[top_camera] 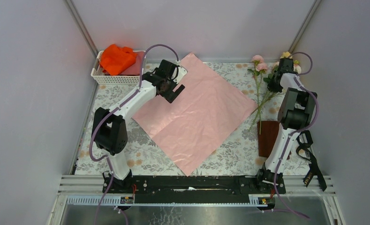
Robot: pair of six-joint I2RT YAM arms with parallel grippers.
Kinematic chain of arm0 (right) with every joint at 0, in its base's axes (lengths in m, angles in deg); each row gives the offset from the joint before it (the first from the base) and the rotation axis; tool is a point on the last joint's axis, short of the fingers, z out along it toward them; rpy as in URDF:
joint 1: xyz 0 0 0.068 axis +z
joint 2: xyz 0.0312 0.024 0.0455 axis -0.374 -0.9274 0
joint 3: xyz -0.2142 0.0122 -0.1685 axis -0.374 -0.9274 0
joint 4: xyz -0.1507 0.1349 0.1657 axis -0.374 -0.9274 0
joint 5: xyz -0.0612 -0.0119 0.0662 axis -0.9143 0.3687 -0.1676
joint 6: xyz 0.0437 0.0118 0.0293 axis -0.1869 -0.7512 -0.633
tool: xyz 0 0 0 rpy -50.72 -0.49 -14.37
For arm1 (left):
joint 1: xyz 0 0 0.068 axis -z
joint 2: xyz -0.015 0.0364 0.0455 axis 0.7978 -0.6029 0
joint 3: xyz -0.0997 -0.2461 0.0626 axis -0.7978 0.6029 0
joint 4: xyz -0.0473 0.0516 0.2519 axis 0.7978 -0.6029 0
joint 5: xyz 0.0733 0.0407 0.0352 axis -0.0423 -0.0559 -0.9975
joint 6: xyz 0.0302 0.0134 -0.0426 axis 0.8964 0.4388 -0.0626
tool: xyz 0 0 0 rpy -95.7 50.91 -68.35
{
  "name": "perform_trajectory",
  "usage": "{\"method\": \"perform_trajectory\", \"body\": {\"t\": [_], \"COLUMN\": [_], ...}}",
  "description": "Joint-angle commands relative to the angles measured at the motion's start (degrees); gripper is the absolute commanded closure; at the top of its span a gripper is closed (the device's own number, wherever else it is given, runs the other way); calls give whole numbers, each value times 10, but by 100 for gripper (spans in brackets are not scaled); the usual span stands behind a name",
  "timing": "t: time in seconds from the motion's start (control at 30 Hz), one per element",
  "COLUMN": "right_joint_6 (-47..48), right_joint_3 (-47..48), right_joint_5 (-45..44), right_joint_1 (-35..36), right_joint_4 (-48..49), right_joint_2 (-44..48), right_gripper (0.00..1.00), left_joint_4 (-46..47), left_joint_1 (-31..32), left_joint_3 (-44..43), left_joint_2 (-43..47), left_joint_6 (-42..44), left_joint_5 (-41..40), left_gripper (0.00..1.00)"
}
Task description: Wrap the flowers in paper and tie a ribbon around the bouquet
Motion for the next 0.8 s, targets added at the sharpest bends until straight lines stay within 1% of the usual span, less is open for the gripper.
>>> {"method": "perform_trajectory", "body": {"t": [0.0,0.07,0.23,0.37,0.43,0.47,0.53,0.6,0.63,0.7,0.77], "right_joint_6": [13,24,59,96,107,105,72,10,-6,-32,-62], "right_joint_3": [30,29,34,43,44,38,13,-34,-55,-76,-73], "right_joint_5": [-13,-27,-60,-60,-28,5,82,129,138,137,139], "right_joint_1": [-2,-2,-2,-2,-1,0,12,68,115,220,300], "right_joint_4": [-6,-6,-7,2,12,21,55,115,134,152,160], "right_joint_2": [30,50,127,206,252,276,331,382,391,380,338], "right_gripper": [94,100,100,100,100,100,100,100,100,100,100], "left_joint_4": [-7,-9,-15,-33,-34,-34,-34,-35,-35,-35,-35], "left_joint_1": [-3,-3,-6,-21,-35,-42,-61,-82,-93,-112,-132], "left_joint_3": [-20,-25,-36,-55,-61,-62,-64,-62,-61,-59,-55], "left_joint_2": [1,0,1,3,5,6,9,11,10,8,7], "left_joint_6": [-8,-7,-7,-14,-15,-16,-22,-29,-31,-36,-43], "left_joint_5": [10,10,18,56,59,62,79,105,112,114,120], "left_gripper": [1,1,1,1,1,1,1,1,1,1,1]}}
